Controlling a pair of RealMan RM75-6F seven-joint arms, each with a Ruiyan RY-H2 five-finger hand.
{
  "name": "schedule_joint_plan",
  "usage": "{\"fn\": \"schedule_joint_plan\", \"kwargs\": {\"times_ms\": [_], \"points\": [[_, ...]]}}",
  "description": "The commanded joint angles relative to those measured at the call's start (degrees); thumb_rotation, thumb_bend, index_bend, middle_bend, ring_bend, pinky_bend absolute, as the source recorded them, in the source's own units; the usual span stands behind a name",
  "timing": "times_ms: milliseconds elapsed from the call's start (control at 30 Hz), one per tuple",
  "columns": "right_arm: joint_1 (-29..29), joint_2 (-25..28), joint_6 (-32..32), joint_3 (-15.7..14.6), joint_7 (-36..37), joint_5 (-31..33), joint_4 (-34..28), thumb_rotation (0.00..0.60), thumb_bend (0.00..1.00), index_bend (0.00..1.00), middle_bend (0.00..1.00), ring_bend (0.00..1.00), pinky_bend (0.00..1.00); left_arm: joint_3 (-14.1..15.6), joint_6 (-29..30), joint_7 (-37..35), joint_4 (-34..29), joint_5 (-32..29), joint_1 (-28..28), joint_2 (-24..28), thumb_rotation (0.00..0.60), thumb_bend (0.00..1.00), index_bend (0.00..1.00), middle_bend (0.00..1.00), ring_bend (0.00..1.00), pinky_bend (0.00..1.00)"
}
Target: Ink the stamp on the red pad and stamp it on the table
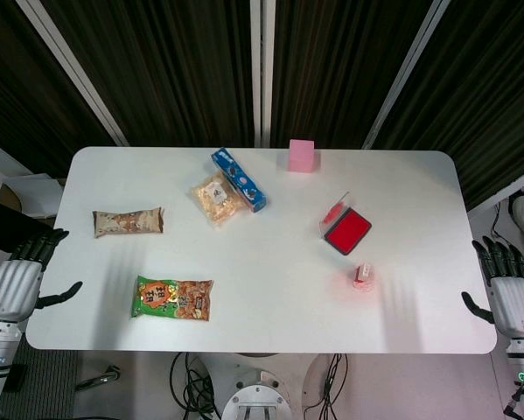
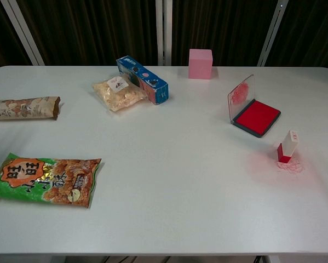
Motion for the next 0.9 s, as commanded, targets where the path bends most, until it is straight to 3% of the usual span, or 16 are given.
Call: {"fn": "schedule_joint_plan", "kwargs": {"times_ms": [33,500,767,833,900], "points": [[0.04,-0.09,-0.1,-0.06,0.15,-0.08,0.2,0.6,0.18,0.0,0.0,0.0,0.0,0.05,-0.03,0.1,-0.05,-0.01,0.01,-0.03,0.485,0.17,0.14,0.13,0.12,0.2],[0.59,0.25,-1.24,-0.51,-1.61,-0.53,0.85,0.6,0.18,0.0,0.0,0.0,0.0,0.46,0.65,0.89,-1.19,0.28,0.6,0.55,0.482,0.17,0.14,0.13,0.12,0.2],[3.39,0.58,-3.31,-1.37,-4.46,-4.71,1.94,0.6,0.18,0.0,0.0,0.0,0.01,0.16,-0.11,0.86,-0.95,-0.15,0.15,0.14,0.485,0.17,0.14,0.13,0.12,0.21],[4.21,0.67,-3.81,-1.32,-5.39,-5.46,1.83,0.6,0.18,0.0,0.0,0.08,0.2,0.26,-0.67,1.02,-0.9,-0.03,-0.17,-0.07,0.487,0.17,0.14,0.13,0.12,0.2],[5.24,0.73,-4.97,-1.34,-6.46,-6.0,1.44,0.6,0.18,0.0,0.0,0.31,0.55,0.28,-0.9,1.25,-0.93,0.12,-0.37,-0.08,0.485,0.17,0.14,0.13,0.12,0.2]]}}
